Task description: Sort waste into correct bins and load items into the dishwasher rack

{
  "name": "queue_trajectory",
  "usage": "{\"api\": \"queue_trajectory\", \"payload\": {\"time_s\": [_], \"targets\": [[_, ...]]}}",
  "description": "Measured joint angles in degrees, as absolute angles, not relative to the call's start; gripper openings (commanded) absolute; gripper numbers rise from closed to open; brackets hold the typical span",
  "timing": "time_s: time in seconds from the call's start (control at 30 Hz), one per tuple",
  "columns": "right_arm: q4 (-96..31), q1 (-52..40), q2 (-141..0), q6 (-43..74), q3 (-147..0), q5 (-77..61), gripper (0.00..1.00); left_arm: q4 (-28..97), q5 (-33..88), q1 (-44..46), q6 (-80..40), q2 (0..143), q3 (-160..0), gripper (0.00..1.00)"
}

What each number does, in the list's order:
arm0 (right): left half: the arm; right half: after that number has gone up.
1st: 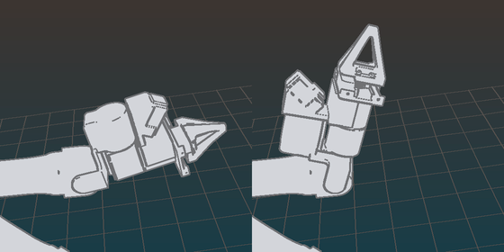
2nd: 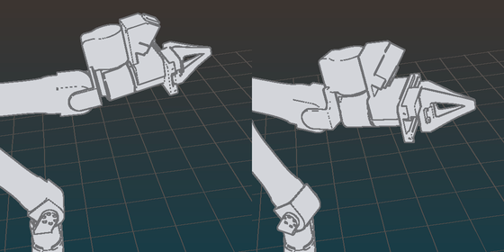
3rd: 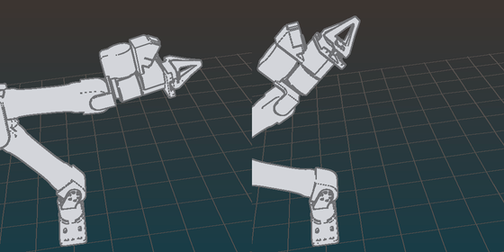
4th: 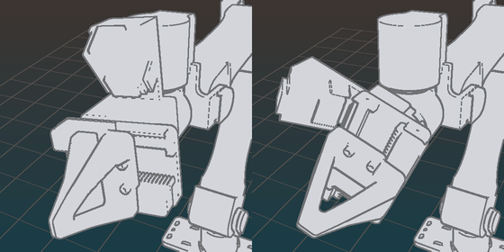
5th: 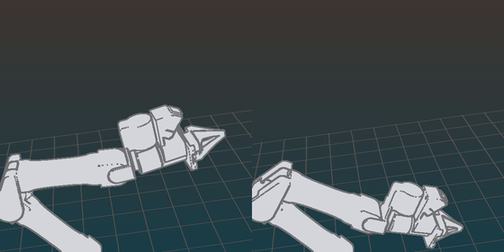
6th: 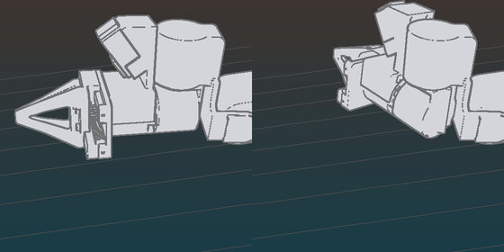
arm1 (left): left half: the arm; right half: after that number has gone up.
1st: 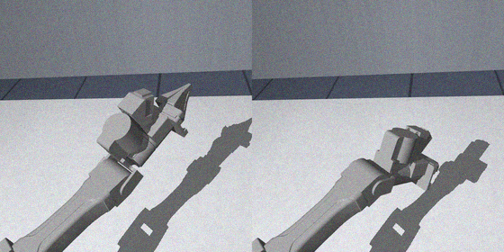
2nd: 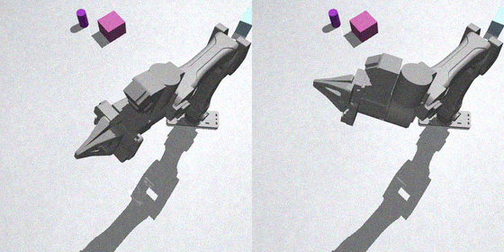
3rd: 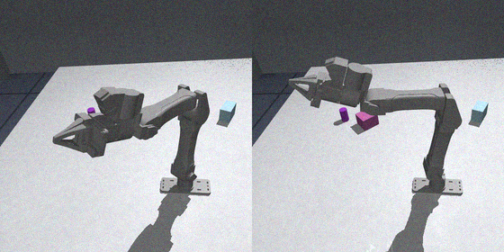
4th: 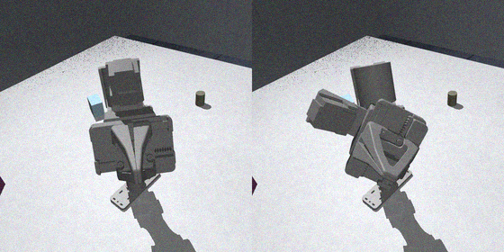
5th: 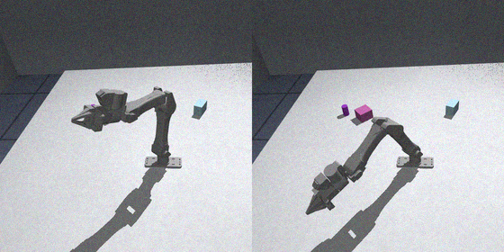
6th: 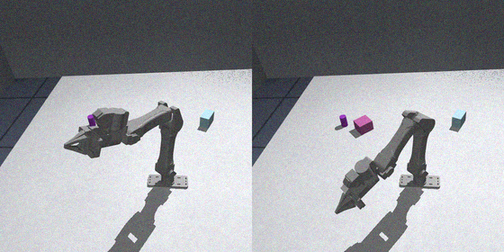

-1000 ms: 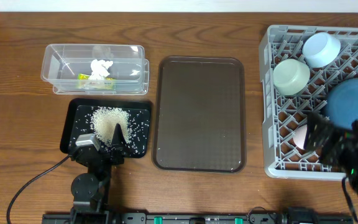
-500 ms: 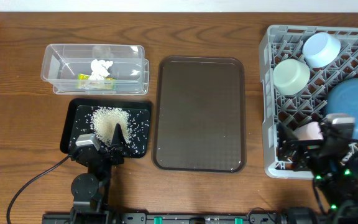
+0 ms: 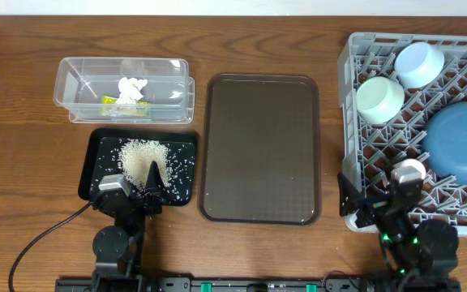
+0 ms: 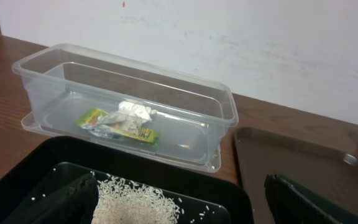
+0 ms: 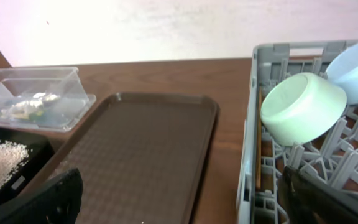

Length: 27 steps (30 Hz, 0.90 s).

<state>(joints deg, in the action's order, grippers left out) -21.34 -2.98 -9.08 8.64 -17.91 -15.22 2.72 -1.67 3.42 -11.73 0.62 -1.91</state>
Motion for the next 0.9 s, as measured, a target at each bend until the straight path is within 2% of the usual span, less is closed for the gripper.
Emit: {"api": "queue_trajectory", "payload": {"time_s": [0.2,0.5,0.6,0.9], "targets": [[-13.65,-2.98,-1.23,10.35,-10.7,-15.03,0.99,2.72,-1.67,3.42,-11.7,0.62,-1.91,0.88],[-1.74,-2.98,-0.71,16.73,-1.61,-9.91,0.99,2.72,-1.67,3.42,-11.73,0.62,-1.91,0.88],[-1.5,-2.98,-0.69,16.95,-0.62,-8.34,0.99,2.7,-1.67,3.42,-11.73,0.62,-1.91,0.88],[-3.62,-2.98,-0.69,5.41,-0.45,-6.57,0.99,2.7,-1.67,3.42,-11.73,0.62,-1.91,0.88]]}}
